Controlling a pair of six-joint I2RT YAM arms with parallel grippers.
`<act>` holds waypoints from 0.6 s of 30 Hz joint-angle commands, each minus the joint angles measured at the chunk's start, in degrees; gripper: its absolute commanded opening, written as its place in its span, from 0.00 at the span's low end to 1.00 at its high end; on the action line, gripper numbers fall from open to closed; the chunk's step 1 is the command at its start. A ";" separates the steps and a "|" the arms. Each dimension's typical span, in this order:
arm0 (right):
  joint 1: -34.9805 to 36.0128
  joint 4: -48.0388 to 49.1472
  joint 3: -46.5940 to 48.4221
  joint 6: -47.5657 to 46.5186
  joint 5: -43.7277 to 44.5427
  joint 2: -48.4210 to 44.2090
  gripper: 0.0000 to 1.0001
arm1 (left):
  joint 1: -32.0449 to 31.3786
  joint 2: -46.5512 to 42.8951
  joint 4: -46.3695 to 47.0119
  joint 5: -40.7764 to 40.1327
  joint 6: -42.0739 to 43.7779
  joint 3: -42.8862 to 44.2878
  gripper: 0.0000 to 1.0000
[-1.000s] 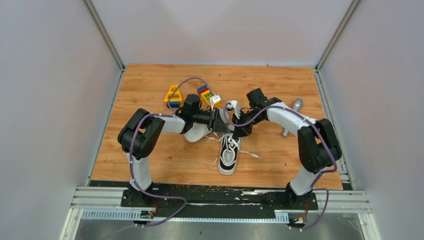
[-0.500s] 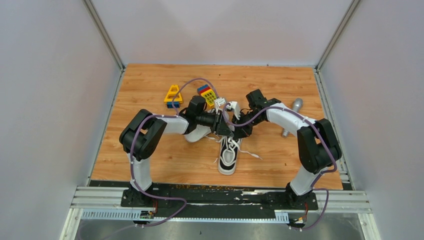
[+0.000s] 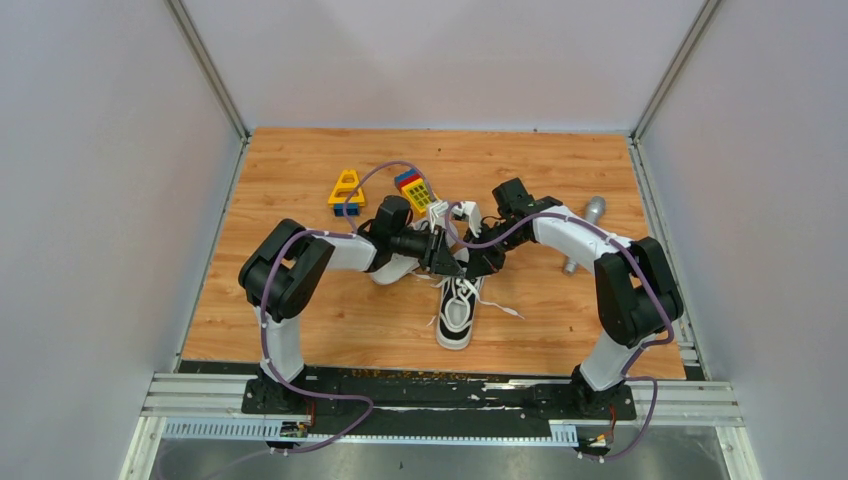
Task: Tie the shoes
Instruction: Cross the shoelace with the shoelace.
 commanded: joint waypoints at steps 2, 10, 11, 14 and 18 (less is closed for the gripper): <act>0.12 1.29 2.04 1.51 0.54 -1.29 0.00 | -0.49 -1.69 3.20 1.19 0.87 -0.43 0.43; 0.19 1.14 2.47 2.57 0.61 -1.30 0.00 | -1.73 -2.19 -1.05 -2.37 4.40 0.47 0.35; 0.19 1.05 2.43 2.65 0.62 -1.40 0.00 | -1.79 -2.08 -1.90 -2.80 4.74 0.64 0.31; 0.17 0.95 2.42 2.89 0.62 -1.51 0.00 | -1.78 -1.98 -2.76 -4.58 4.80 1.19 0.29; 0.14 1.01 2.59 3.38 0.61 -1.34 0.00 | -1.79 -1.50 -2.00 -2.84 3.54 1.90 0.32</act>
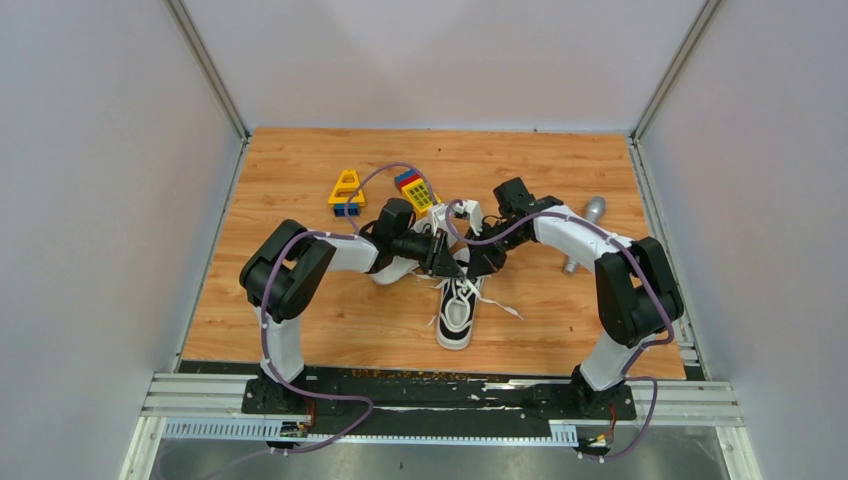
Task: Tie the shoes
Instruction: Cross the shoelace with the shoelace.
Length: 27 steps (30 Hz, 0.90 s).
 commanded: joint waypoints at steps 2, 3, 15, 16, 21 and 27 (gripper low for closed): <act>0.17 1.18 2.66 1.12 0.09 -1.20 0.00 | -0.80 -1.19 2.87 2.23 -0.66 2.20 0.32; 0.16 1.17 2.66 1.15 0.13 -1.12 0.00 | -0.84 -1.09 3.57 2.81 -1.15 2.30 0.32; 0.32 1.09 3.32 2.78 -0.38 -1.32 0.00 | -0.83 0.82 -1.04 -0.41 -1.43 4.94 0.07; 0.34 1.08 3.33 2.90 -0.39 -1.40 0.00 | -0.89 0.56 -2.20 -0.97 -0.63 5.02 0.01; 0.42 -0.30 2.94 3.47 -0.98 -1.70 0.00 | -1.05 -1.74 -8.72 -7.45 5.11 4.82 0.00; 0.60 -3.63 3.05 4.79 -1.87 -2.57 0.15 | -1.32 -4.06 -5.67 -10.61 5.75 2.29 0.00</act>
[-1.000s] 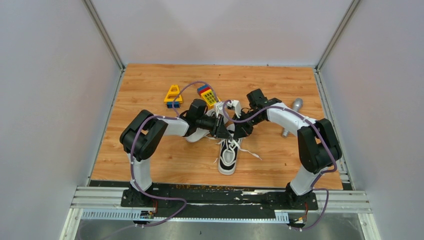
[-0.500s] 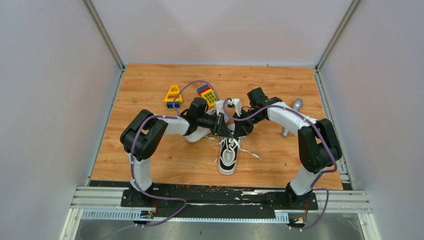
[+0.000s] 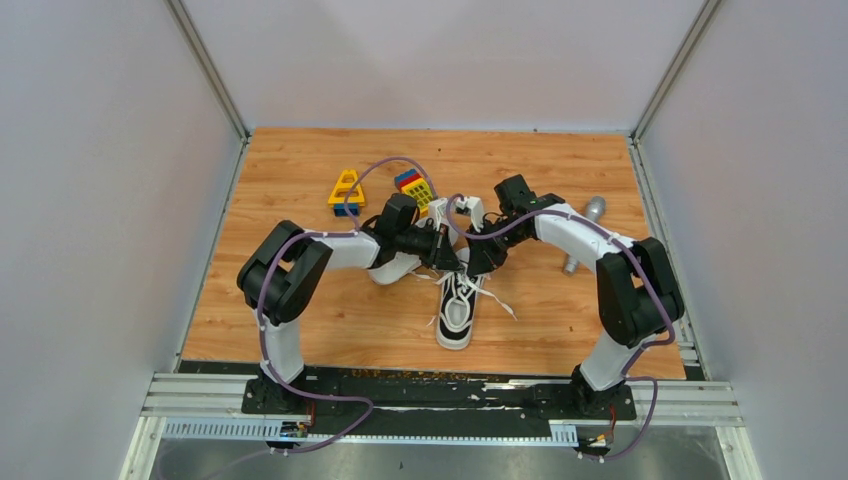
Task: Tie the shoes
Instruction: Cross the shoelace with the shoelace.
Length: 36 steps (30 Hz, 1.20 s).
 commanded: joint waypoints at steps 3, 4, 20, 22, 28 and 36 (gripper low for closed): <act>0.79 -6.37 2.92 1.99 -4.21 -2.39 0.25 | -1.02 -3.54 4.03 -4.89 4.13 -2.47 0.00; 0.76 -7.80 3.93 2.71 -5.23 -1.41 0.26 | -1.17 -3.59 5.10 -4.80 3.90 -2.67 0.00; -9.94 -18.43 12.39 -0.06 -10.87 5.93 0.40 | -1.79 -3.01 15.52 -0.92 1.75 -5.91 0.00; -10.20 -18.20 11.14 -3.30 -10.58 5.19 0.42 | -1.78 -2.93 16.01 -0.05 1.49 -5.70 0.00; -10.12 -16.85 3.63 -20.89 -10.74 -0.47 0.51 | -1.81 -2.23 16.76 3.34 1.46 -4.54 0.00; -8.93 -15.31 0.85 -24.09 -8.12 -2.94 0.55 | -1.85 -3.62 6.64 4.41 5.43 -2.68 0.00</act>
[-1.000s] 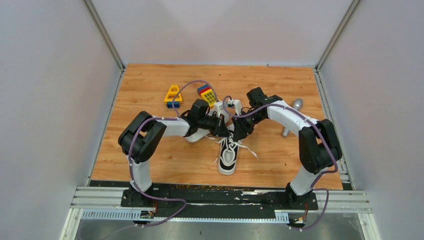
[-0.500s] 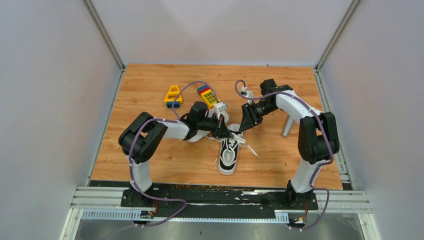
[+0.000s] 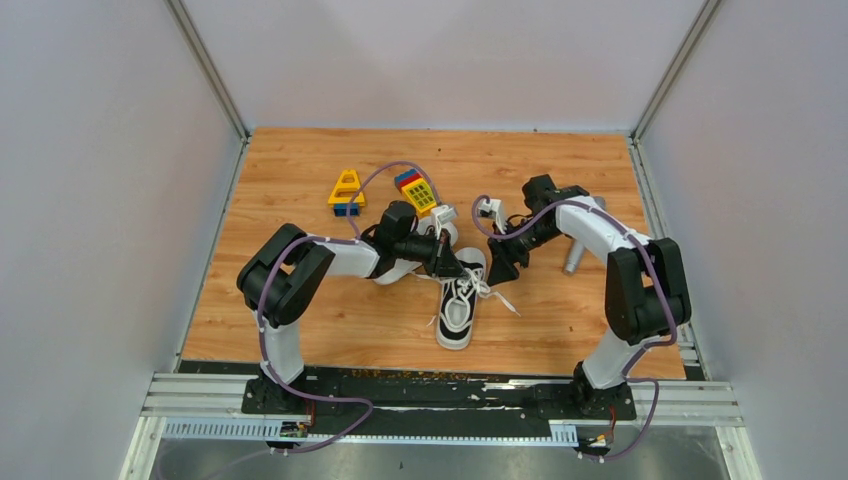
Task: Tie the shoes
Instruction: Cross the shoelace with the shoelace.
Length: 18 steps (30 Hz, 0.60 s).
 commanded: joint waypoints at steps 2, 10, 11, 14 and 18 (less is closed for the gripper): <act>0.37 3.18 -3.55 -1.99 -1.08 -4.88 0.56 | -0.26 -3.37 -9.42 1.60 6.63 3.64 0.00; 2.78 9.88 -8.85 4.61 0.38 -7.39 0.62 | -0.26 -6.64 -22.29 0.56 13.25 6.66 0.00; 2.78 10.01 -9.79 4.36 0.38 -7.47 0.63 | -0.25 -6.75 -22.74 0.67 13.59 6.75 0.00; 2.97 12.39 -12.42 5.42 1.38 -8.69 0.63 | -0.28 -6.97 -25.10 1.32 14.81 7.48 0.00; 3.34 16.22 -13.68 9.66 3.15 -9.42 0.64 | -0.31 -6.97 -27.53 0.88 15.94 8.19 0.00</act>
